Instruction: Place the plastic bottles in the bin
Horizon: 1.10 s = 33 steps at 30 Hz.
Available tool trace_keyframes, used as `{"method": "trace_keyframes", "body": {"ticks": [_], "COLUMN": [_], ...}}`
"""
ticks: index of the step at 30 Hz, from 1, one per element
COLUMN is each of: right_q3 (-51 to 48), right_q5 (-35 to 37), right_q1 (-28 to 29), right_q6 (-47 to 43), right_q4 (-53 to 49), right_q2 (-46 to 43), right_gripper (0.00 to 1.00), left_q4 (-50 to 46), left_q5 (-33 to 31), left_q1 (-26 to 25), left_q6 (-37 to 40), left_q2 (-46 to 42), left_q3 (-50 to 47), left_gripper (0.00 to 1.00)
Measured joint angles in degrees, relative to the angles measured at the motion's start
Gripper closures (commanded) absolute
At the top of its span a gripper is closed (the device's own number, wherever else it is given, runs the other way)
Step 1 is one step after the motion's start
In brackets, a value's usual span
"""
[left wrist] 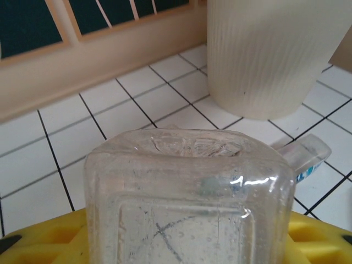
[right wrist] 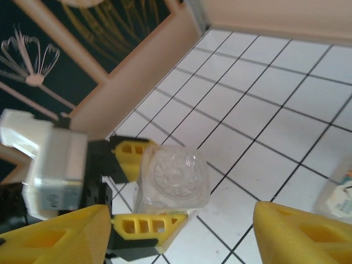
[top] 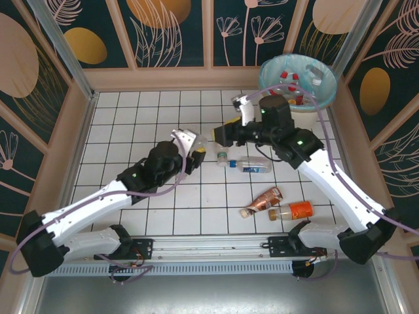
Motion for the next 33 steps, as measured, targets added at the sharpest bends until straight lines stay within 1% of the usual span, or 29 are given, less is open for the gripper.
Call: {"method": "trace_keyframes", "body": {"ticks": [1, 3, 4, 10, 17, 19, 23, 28, 31, 33], "right_q3": [0.5, 1.4, 2.1, 4.5, 7.2, 7.6, 8.4, 9.0, 9.3, 10.0], "right_q5": [0.0, 0.2, 0.6, 2.0, 2.9, 2.5, 0.7, -1.4, -1.9, -2.1], "right_q1": [1.2, 3.2, 4.4, 8.9, 9.6, 9.7, 9.7, 9.7, 9.8, 9.8], "right_q6": [-0.2, -0.3, -0.7, -1.7, -1.8, -1.7, -1.6, -1.4, -1.3, -1.3], "right_q4": [-0.1, -0.1, -0.2, -0.7, -1.0, -0.9, -0.4, 0.0, 0.0, 0.0], "right_q2": [0.9, 2.5, 3.5, 6.8, 10.2, 11.1, 12.8, 14.3, 14.7, 15.1], "right_gripper": [0.28, 0.20, 0.19, 0.18, 0.18, 0.20, 0.27, 0.42, 0.48, 0.51], "left_q4": [1.3, 3.0, 3.6, 6.1, 7.2, 7.6, 7.8, 8.0, 8.7, 9.7], "left_q5": [0.0, -0.2, -0.2, 0.3, 1.4, 1.6, 1.3, 0.6, 0.1, -0.3], "left_q1": [0.0, 0.0, 0.0, 0.0, 0.2, 0.2, 0.2, 0.2, 0.2, 0.2], "left_q6": [0.7, 2.1, 2.7, 5.7, 7.2, 7.5, 8.0, 8.6, 9.1, 9.5], "left_q2": [-1.5, -4.0, -5.0, -8.0, -8.8, -8.9, -9.3, -9.7, -10.3, -10.8], "left_q3": [-1.0, -2.3, -2.6, -3.0, -3.8, -4.1, -4.9, -5.7, -6.4, -7.0], "left_gripper": [0.44, 0.44, 0.44, 0.44, 0.44, 0.44, 0.44, 0.43, 0.38, 0.34]}}
